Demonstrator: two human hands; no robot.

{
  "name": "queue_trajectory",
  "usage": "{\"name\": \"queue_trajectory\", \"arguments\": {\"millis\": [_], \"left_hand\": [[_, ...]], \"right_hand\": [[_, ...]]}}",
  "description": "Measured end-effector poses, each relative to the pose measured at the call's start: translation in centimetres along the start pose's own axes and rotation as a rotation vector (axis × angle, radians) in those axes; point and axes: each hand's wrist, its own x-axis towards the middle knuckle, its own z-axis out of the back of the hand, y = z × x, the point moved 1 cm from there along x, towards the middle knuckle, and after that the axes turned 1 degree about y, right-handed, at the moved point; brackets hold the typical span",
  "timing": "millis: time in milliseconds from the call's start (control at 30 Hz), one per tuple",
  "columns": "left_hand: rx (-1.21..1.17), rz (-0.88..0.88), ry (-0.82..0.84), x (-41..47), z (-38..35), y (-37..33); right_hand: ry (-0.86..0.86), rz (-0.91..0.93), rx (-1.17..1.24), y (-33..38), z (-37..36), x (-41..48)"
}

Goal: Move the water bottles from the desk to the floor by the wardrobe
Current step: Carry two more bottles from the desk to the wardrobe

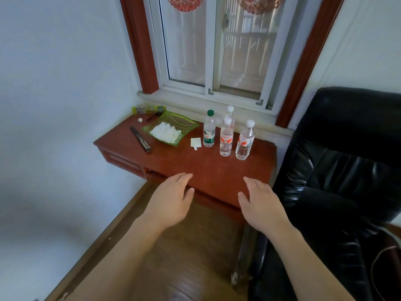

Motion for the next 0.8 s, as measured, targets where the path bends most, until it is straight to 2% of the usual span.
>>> {"name": "queue_trajectory", "arguments": {"millis": [267,467,800], "left_hand": [[-0.029,-0.119,0.028,14.6,-0.2,2.7],[-0.069,-0.213,0.098,25.0,-0.4,2.6],[-0.231,-0.171,0.22,37.0,-4.6,-0.1]], "right_hand": [[-0.066,-0.094,0.018,0.5,-0.5,12.0],[-0.1,-0.221,0.147,-0.5,0.4,19.1],[-0.098,-0.339,0.295,-7.0,0.5,28.9]]}}
